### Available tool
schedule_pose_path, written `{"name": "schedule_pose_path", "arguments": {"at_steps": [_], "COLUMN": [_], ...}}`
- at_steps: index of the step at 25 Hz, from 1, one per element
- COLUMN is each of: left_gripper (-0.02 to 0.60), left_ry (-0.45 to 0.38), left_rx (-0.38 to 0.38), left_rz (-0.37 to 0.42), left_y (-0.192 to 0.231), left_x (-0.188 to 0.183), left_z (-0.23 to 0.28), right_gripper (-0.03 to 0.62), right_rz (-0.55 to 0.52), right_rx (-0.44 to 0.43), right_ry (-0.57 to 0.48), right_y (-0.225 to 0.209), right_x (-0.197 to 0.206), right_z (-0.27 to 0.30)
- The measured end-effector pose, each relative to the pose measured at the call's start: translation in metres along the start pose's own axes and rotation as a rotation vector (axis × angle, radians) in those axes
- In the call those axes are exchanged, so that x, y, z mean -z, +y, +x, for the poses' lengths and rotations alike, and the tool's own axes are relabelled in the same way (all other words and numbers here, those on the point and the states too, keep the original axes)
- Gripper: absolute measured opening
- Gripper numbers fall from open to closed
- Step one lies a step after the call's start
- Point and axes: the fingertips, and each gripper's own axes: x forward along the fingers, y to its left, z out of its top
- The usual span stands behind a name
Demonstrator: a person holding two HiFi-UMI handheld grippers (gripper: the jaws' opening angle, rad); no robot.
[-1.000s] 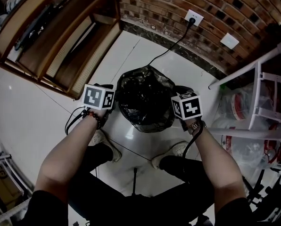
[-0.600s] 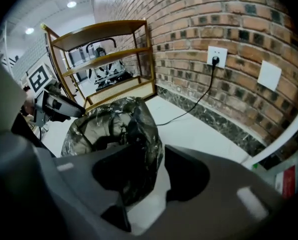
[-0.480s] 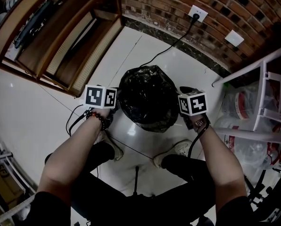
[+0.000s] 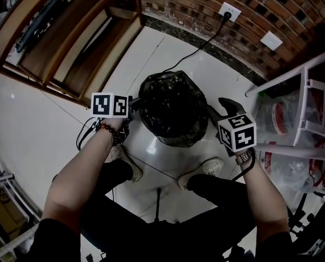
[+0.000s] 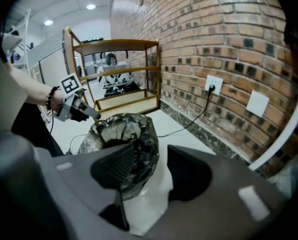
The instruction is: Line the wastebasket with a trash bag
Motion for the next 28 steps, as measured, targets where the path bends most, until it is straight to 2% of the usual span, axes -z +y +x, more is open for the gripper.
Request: {"name": "schedule_pose_path", "arguments": {"at_steps": [1,3,6,8,9,10,11,13,17,18,20,21,28], "left_gripper": [0.199,0.199,0.184,0.078,0.053,0.014,0.002,0.002,0.002,0.002,0.002,0.002,0.002], "left_ry": [0.005,0.017,0.031,0.027,0.023,0.019,0.014,0.006,-0.002,-0.003,-0.002,0.0,0.065], "left_rx": [0.018,0.039,0.04,0.032,0.028,0.025,0.023,0.024,0.026,0.024,0.018,0.014,-0.052], "left_rz": [-0.035,-0.09,-0.106,-0.091,-0.084,-0.076,-0.069,-0.057,-0.053,-0.053,-0.053,-0.052,-0.012], "left_y": [0.001,0.004,0.006,0.005,0.004,0.003,0.001,-0.002,-0.006,-0.007,-0.009,-0.01,0.007], "left_x": [0.003,0.009,0.014,0.013,0.011,0.009,0.006,0.001,-0.006,-0.007,-0.01,-0.011,0.008], "left_z": [0.003,0.009,0.017,0.02,0.02,0.02,0.02,0.018,0.012,0.009,0.004,0.001,-0.012], "right_gripper": [0.204,0.204,0.204,0.204,0.204,0.204,0.208,0.222,0.221,0.221,0.142,0.13,0.13], "right_rz": [-0.039,-0.135,-0.311,-0.441,-0.499,-0.551,-0.599,-0.706,-0.906,-0.921,-0.906,-0.885,-0.823], "right_rx": [-0.015,-0.073,-0.174,-0.214,-0.224,-0.229,-0.229,-0.211,-0.114,-0.102,-0.104,-0.116,-0.202], "right_ry": [-0.008,-0.013,0.008,0.041,0.061,0.082,0.101,0.125,0.148,0.153,0.152,0.147,0.126], "right_y": [0.015,0.057,0.126,0.162,0.175,0.186,0.195,0.207,0.211,0.211,0.212,0.214,0.241], "right_x": [-0.001,0.0,0.012,0.025,0.031,0.037,0.042,0.052,0.061,0.061,0.06,0.06,0.06], "right_z": [-0.008,-0.019,-0.024,-0.02,-0.015,-0.011,-0.006,0.004,0.029,0.033,0.036,0.035,0.034]}}
